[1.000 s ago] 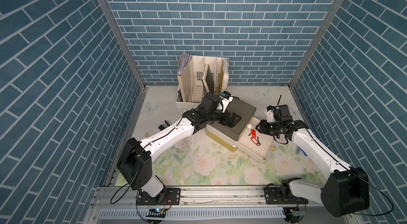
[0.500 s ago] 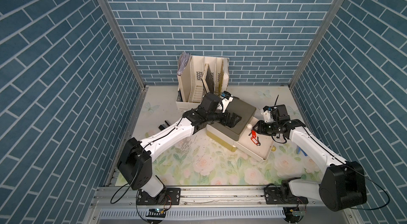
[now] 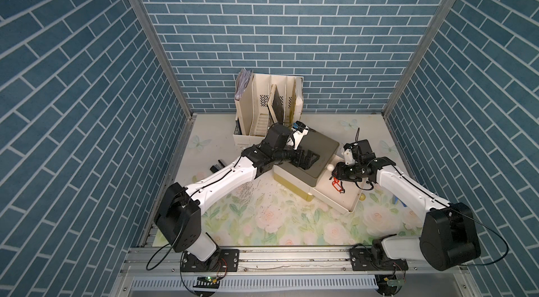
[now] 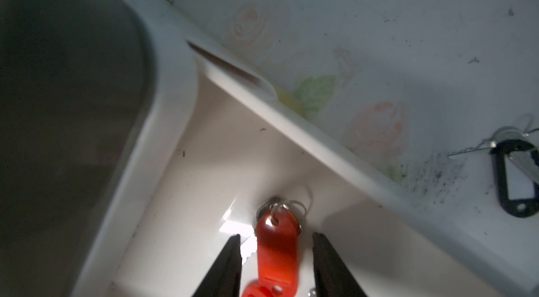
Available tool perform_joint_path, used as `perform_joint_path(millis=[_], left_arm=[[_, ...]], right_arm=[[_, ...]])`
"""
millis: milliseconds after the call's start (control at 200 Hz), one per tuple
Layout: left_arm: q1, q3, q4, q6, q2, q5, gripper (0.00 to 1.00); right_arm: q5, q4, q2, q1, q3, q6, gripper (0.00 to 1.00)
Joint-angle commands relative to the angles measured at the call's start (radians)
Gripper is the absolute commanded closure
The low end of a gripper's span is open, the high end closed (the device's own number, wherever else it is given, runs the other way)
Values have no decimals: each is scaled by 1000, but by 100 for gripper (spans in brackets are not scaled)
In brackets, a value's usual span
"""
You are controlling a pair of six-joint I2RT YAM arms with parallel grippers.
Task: Take the keys out of the drawer
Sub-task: Pick up the key from the drawer.
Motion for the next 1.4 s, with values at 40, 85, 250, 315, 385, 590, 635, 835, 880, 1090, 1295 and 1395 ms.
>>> perform_joint_path(millis=[40,85,250,315,385,590,635,835,880,1090,1295,1395], left_arm=[[26,-58,-123,2,13,2,0],[30,-62,-122,3,11,6,0],[42,-67,-124,9,8,15,0],[46,-70,-124,11,7,18,0],[49,-72,-122,13,7,21,0],[51,-77,-111,7,12,31,0],[51,-77,-111,6,11,31,0],[51,-80,-111,6,10,26,0],[52,-80,-112,5,11,26,0],[52,-80,-113,4,10,24,0],[52,-73,-110,-1,10,31,0],[51,-66,-109,-3,7,34,0]], right_arm=[[88,-9,35,31,53,44,57],[104,-11,46,39,62,50,58],[128,-11,77,60,79,68,59],[155,-23,82,64,85,71,60],[170,-34,81,64,86,73,64],[215,-58,74,64,87,71,71],[215,-57,73,64,87,71,74],[218,-53,60,65,91,72,85],[217,-50,57,64,88,73,89],[232,-54,28,64,93,78,95],[233,-54,-34,64,108,80,100],[227,-55,-86,64,127,92,100]])
